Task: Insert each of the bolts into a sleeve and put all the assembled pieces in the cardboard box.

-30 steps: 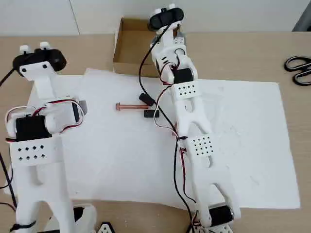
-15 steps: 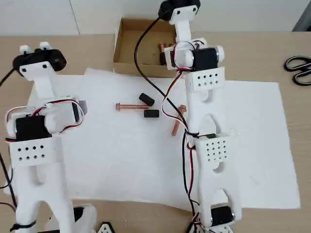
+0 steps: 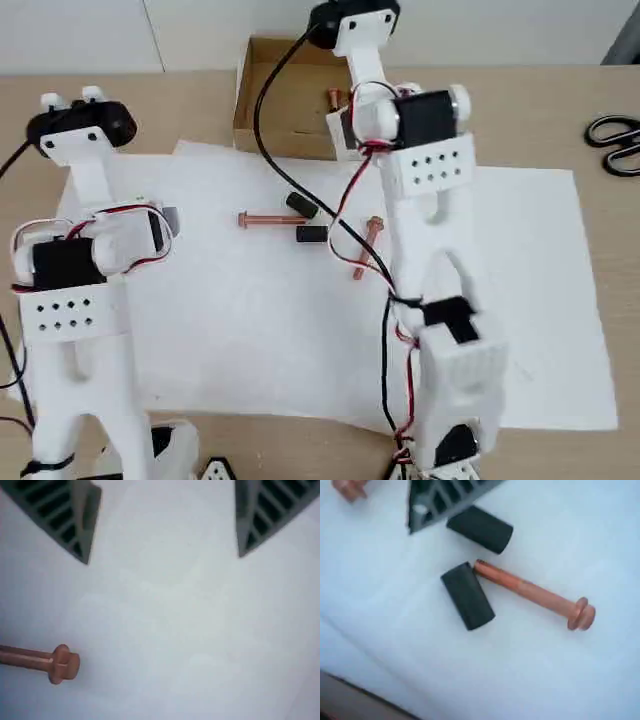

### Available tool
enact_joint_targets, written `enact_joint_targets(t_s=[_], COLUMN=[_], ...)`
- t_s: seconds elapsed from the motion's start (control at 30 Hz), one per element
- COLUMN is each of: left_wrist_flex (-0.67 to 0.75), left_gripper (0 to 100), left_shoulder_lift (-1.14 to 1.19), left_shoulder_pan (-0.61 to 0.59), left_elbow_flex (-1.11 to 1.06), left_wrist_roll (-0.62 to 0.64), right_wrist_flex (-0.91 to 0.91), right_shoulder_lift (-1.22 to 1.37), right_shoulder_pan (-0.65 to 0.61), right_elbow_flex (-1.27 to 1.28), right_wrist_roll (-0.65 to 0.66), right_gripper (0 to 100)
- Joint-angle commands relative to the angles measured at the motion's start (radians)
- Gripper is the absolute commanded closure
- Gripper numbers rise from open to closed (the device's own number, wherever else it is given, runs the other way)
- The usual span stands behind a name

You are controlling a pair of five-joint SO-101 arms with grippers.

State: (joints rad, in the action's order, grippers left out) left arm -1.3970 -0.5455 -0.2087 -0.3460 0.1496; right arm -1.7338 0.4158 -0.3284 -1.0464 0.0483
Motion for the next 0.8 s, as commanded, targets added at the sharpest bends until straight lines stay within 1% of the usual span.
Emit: enact_joint_targets(t_s=[0.0,0.07,0.17,0.27,0.4,0.47,0.57,0.63,0.77], left_wrist_flex=[0.014,0.014,0.014,0.021,0.052,0.051,0.06,0.071,0.077], left_gripper=[82,82,82,82,82,82,82,82,82], left_shoulder_lift=[-0.011,-0.011,-0.011,-0.011,-0.012,-0.011,-0.011,-0.011,-0.012], left_shoulder_pan=[-0.003,0.0,0.0,-0.009,-0.103,-0.138,-0.144,-0.143,-0.169], left_elbow_flex=[0.007,0.007,0.005,0.01,0.012,0.005,-0.005,-0.007,-0.045], left_wrist_roll=[-0.005,-0.005,-0.002,0.078,0.319,0.416,0.433,0.434,0.436], right_wrist_flex=[-0.013,-0.007,0.001,0.002,0.005,0.03,0.059,0.076,0.18], right_shoulder_lift=[-0.272,-0.349,-0.372,-0.355,-0.292,-0.257,-0.193,-0.154,-0.113], right_shoulder_pan=[-0.022,-0.041,-0.088,-0.139,-0.157,-0.157,-0.153,-0.163,-0.205], right_elbow_flex=[0.284,0.456,0.647,0.767,0.796,0.789,0.787,0.787,0.787], right_wrist_roll=[0.009,0.015,0.092,0.183,0.351,0.374,0.341,0.361,0.377], right_gripper=[73.2,73.2,73.2,73.2,73.2,73.2,73.1,73.0,73.0])
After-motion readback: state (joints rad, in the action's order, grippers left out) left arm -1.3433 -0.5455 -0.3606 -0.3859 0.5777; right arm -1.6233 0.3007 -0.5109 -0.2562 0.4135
